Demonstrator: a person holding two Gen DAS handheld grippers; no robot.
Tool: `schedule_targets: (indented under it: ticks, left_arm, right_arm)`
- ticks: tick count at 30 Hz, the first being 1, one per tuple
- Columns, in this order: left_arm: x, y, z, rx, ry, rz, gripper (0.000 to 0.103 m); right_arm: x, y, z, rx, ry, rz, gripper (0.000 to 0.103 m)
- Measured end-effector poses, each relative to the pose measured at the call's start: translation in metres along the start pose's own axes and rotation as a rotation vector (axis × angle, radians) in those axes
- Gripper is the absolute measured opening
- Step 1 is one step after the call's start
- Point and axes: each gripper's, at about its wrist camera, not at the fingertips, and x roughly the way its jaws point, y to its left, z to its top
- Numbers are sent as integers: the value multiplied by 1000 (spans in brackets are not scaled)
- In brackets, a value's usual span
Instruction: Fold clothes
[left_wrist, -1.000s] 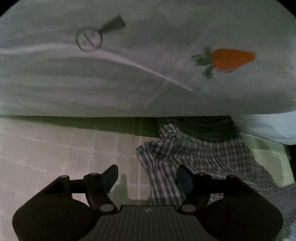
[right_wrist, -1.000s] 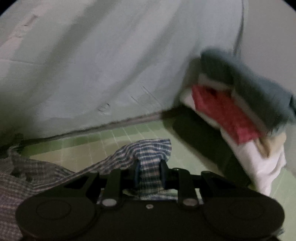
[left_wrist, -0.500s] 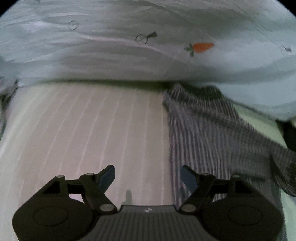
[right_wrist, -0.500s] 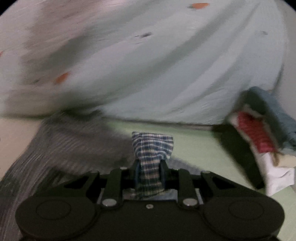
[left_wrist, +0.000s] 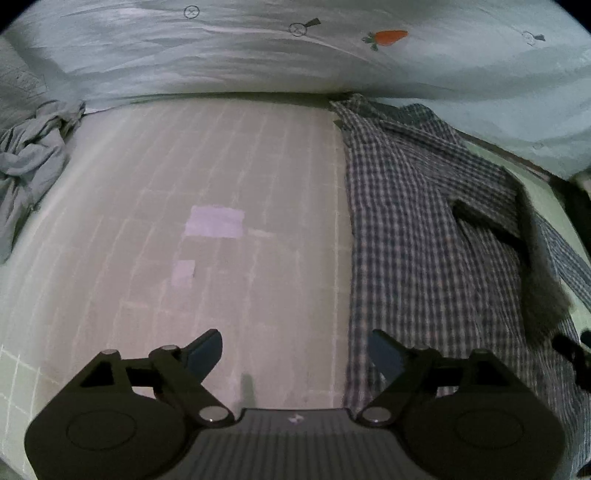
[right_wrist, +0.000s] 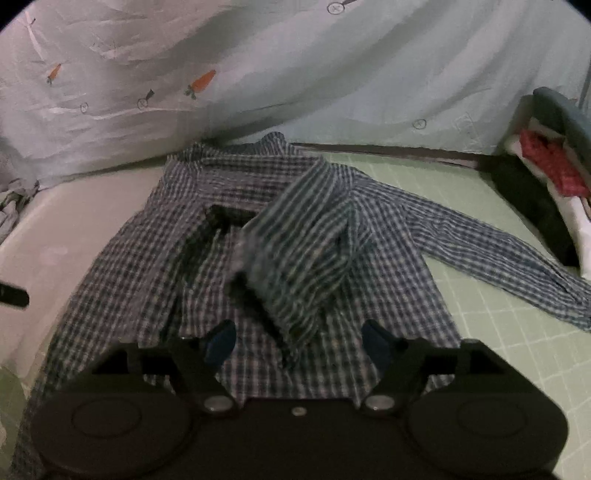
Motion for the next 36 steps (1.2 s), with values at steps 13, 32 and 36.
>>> schedule_targets:
  ticks: [13, 32, 36]
  left_arm:
    - [10, -72, 12, 81, -26, -72, 87]
    - [74, -199, 14, 243, 10, -225, 54]
    - [92, -196, 17, 188, 67, -226, 53]
  right_arm:
    - [-7, -67, -14, 232, 17, -114, 92]
    - [23, -132, -25, 252, 110, -164, 98]
    - [25, -134, -24, 255, 118, -158, 98]
